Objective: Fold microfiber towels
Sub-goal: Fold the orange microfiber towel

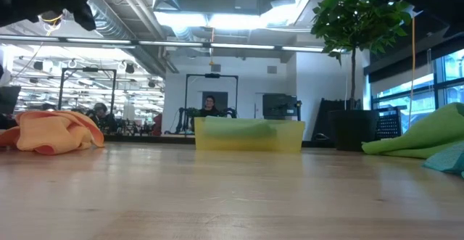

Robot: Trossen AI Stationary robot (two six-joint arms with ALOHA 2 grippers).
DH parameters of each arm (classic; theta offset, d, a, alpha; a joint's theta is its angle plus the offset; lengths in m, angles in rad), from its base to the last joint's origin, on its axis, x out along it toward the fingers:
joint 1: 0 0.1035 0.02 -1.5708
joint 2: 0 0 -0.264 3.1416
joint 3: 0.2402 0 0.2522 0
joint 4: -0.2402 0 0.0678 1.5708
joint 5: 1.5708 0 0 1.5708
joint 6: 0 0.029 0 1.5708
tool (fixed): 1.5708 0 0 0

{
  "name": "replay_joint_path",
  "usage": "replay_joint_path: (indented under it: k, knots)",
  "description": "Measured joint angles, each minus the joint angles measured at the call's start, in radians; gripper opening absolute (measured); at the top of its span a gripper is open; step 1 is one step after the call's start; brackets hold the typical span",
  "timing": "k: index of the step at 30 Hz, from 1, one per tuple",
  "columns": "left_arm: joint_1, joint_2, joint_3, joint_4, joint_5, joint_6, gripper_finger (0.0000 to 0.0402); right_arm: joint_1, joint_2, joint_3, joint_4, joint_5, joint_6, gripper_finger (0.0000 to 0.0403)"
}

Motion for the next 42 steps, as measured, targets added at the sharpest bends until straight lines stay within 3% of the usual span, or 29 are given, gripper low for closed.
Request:
replay_joint_path:
  k: [4,11,20,25,30,34,38,42]
  knots:
    - [0.001,0.027,0.000,0.065,-0.131,-0.052,0.0000,0.000,0.000,0.000,0.010,0.000,0.000,0.0014]
    - [0.000,0.174,0.136,0.114,-0.072,-0.027,0.0000,0.002,0.000,0.000,0.004,0.000,0.015,0.0009]
    - [0.001,0.566,0.359,0.092,-0.073,-0.005,0.0000,0.002,0.000,-0.001,-0.062,0.001,0.060,0.0016]
    - [-0.008,0.709,0.432,0.090,-0.073,0.022,0.0000,0.002,0.000,-0.001,-0.066,0.001,0.057,0.0016]
    - [-0.023,0.791,0.439,0.084,-0.074,0.006,0.0000,0.002,0.000,-0.001,-0.053,0.001,0.022,0.0016]
    - [-0.023,0.818,0.439,0.064,-0.151,0.026,0.0000,0.002,0.000,-0.001,-0.050,0.001,0.004,0.0016]
    - [-0.022,0.815,0.443,0.053,-0.207,0.023,0.0001,0.002,0.000,-0.001,-0.050,0.001,0.003,0.0016]
    - [-0.023,0.766,0.509,-0.086,-0.220,0.005,0.0024,0.002,0.000,-0.001,-0.050,0.001,0.003,0.0016]
